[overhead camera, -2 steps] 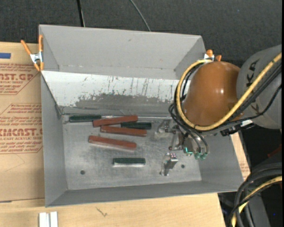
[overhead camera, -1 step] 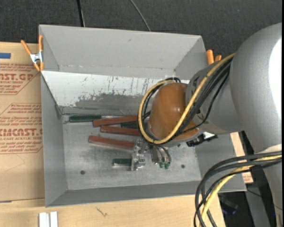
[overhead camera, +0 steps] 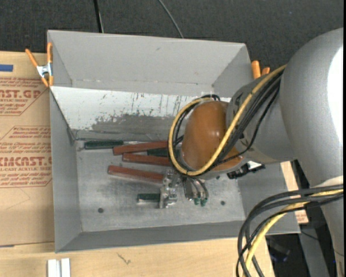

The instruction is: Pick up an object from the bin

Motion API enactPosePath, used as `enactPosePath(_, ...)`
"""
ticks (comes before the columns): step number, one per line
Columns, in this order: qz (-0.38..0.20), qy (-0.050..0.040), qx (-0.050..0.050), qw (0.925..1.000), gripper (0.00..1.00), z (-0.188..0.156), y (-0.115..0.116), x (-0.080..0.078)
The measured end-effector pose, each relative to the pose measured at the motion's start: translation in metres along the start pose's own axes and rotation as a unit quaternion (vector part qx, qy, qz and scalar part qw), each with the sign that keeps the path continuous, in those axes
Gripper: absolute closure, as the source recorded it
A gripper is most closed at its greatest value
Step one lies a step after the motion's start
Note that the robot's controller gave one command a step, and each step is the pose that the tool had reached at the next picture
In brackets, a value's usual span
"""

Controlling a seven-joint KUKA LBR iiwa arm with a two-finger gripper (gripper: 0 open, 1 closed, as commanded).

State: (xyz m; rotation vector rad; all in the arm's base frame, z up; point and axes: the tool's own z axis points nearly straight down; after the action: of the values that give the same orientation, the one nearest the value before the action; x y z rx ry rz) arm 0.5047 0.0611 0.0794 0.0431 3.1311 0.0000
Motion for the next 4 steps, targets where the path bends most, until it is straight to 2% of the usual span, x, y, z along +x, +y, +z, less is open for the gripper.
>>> enactPosePath(1, -0.006, 0.0040, -0.001, 1.0000, 1.00, -0.131, 0.011, -0.006)
enactPosePath(2, -0.006, 0.0043, 0.000, 1.0000, 1.00, -0.131, 0.011, -0.006)
enactPosePath(3, 0.003, 0.0052, 0.000, 1.0000, 0.00, -0.060, 0.048, -0.034)
enactPosePath(4, 0.003, 0.0048, 0.000, 1.0000, 0.00, -0.060, 0.048, -0.034)
